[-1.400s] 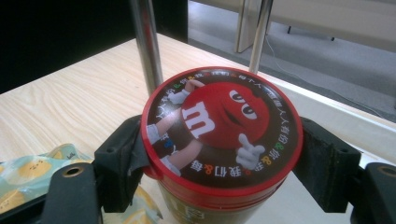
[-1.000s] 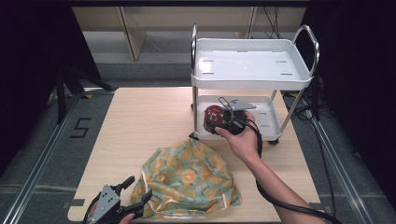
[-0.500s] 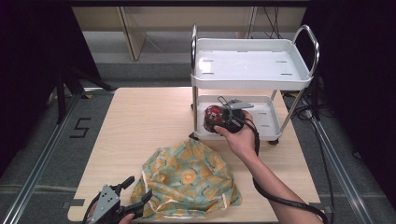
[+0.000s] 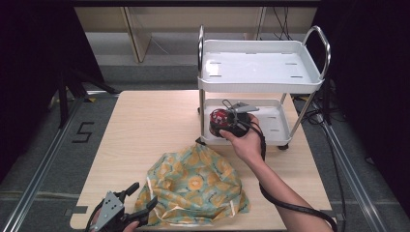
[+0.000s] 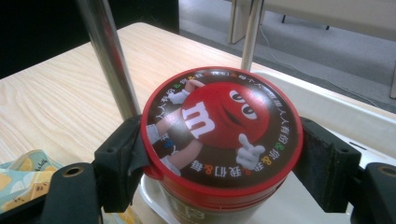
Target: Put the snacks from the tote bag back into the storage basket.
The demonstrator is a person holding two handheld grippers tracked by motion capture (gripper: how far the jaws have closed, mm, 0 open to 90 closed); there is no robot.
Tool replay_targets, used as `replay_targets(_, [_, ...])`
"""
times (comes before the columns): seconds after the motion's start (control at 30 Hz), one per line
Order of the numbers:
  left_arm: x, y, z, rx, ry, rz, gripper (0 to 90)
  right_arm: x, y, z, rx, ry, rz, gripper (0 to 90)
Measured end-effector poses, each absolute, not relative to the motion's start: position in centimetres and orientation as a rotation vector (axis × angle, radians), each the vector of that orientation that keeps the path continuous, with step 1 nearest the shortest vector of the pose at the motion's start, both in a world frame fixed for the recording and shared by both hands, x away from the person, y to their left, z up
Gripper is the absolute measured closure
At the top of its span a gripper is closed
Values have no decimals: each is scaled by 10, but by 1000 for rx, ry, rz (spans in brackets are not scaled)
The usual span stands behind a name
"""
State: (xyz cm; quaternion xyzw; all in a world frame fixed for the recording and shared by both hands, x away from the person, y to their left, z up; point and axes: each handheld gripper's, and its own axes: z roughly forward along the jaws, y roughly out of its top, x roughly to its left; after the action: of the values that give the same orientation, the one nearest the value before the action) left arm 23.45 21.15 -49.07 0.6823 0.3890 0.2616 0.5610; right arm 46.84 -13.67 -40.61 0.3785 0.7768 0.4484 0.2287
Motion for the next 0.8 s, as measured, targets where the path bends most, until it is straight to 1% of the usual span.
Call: replay_targets(0.8, [235, 212, -491, 1604, 915, 614, 216, 478, -125, -427, 1047, 2164, 1192, 260])
